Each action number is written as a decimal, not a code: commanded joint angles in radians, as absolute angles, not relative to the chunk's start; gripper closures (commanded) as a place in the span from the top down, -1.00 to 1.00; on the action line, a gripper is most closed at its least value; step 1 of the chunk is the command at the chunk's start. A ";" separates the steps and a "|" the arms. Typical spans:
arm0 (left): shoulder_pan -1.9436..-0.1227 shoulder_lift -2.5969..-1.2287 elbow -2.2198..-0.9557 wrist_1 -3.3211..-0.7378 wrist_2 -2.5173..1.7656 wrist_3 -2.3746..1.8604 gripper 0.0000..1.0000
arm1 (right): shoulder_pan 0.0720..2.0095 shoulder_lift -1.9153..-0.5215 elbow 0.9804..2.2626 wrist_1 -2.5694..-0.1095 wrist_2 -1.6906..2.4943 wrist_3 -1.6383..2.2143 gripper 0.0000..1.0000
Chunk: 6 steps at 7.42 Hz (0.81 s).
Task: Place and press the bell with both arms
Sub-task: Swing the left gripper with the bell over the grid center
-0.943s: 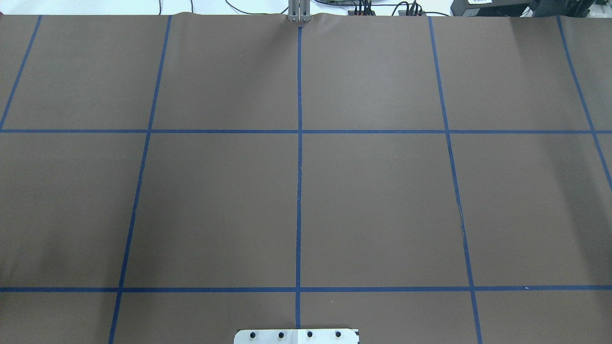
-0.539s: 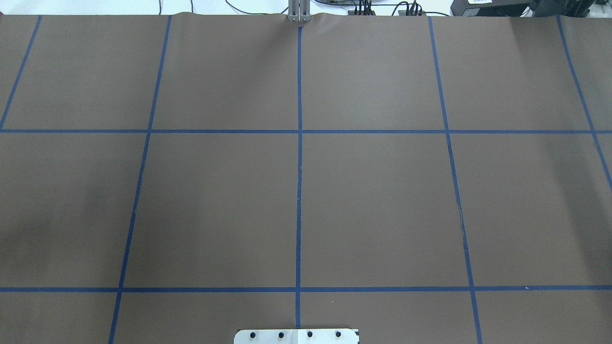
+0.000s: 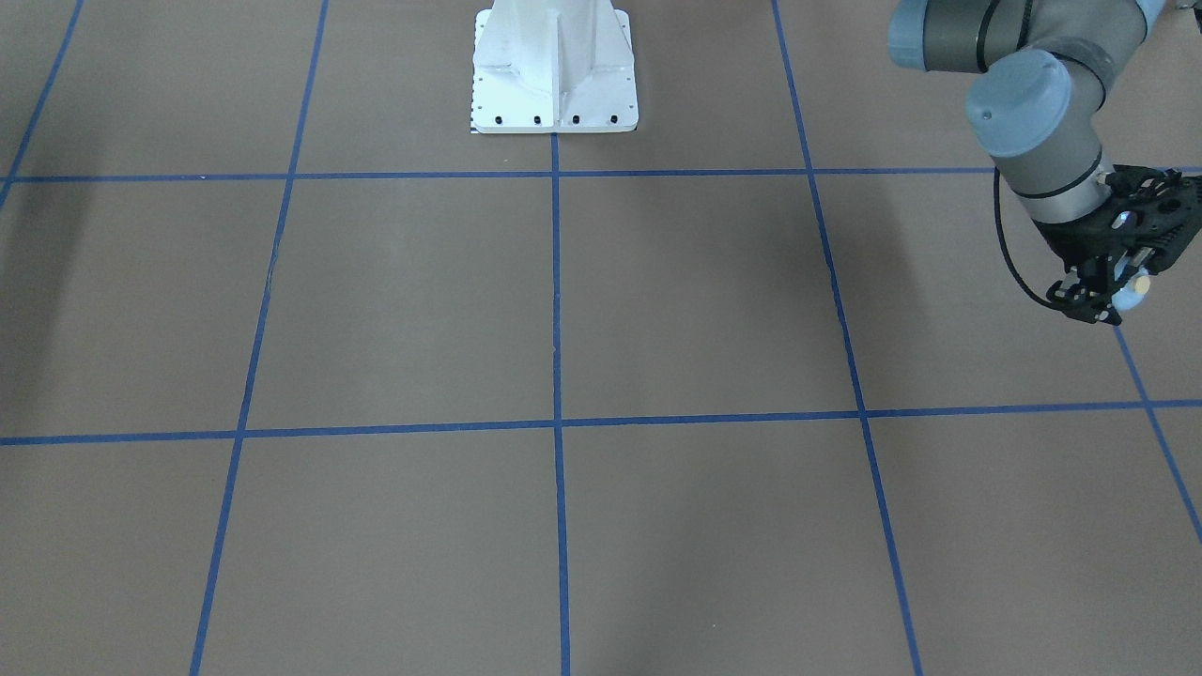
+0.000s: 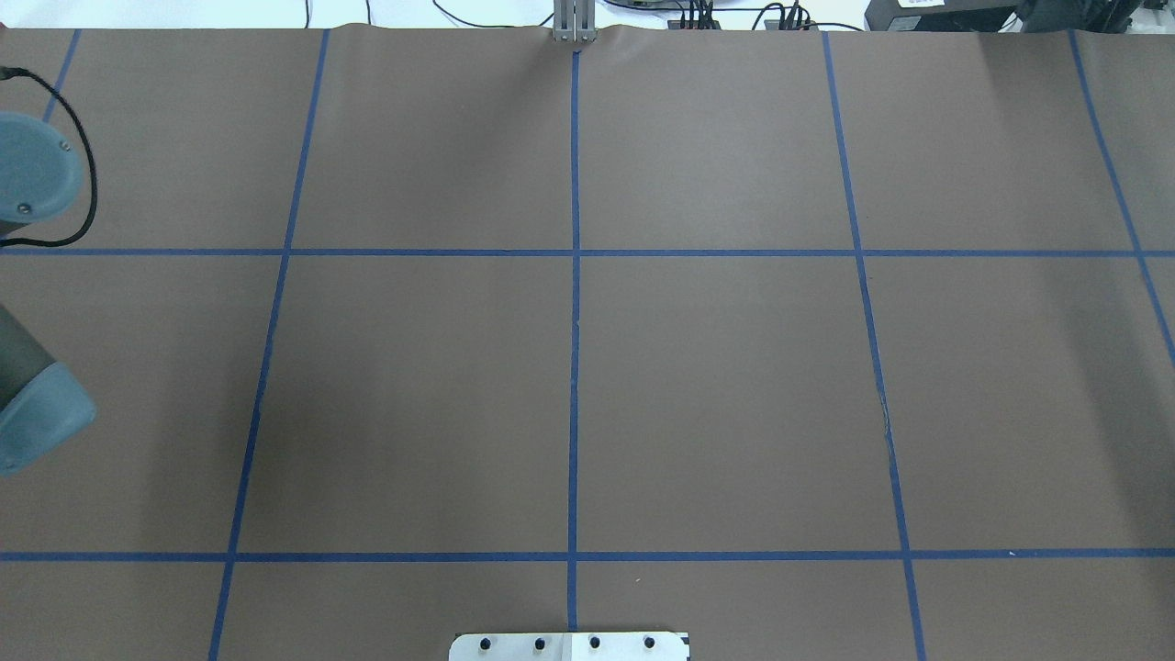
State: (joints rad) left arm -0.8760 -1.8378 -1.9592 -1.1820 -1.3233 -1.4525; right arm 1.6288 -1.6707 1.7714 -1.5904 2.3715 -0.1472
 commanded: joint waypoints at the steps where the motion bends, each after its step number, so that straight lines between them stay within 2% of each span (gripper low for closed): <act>1: -0.844 -1.968 -1.959 -1.267 -1.319 -1.387 -1.00 | 1.629 -1.672 1.773 -1.597 2.372 -0.147 1.00; 4: -0.749 -1.979 -1.938 -1.752 -1.292 -1.086 -1.00 | 1.628 -1.672 1.773 -1.598 2.372 -0.147 1.00; 6: -0.720 -1.982 -1.878 -1.996 -1.296 -1.043 -1.00 | 1.629 -1.671 1.775 -1.598 2.373 -0.147 1.00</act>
State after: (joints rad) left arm -0.7421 -1.9779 -1.9180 -1.8370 -1.2940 -1.0846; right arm 1.6287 -1.6718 1.7742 -1.5983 2.3725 -0.1473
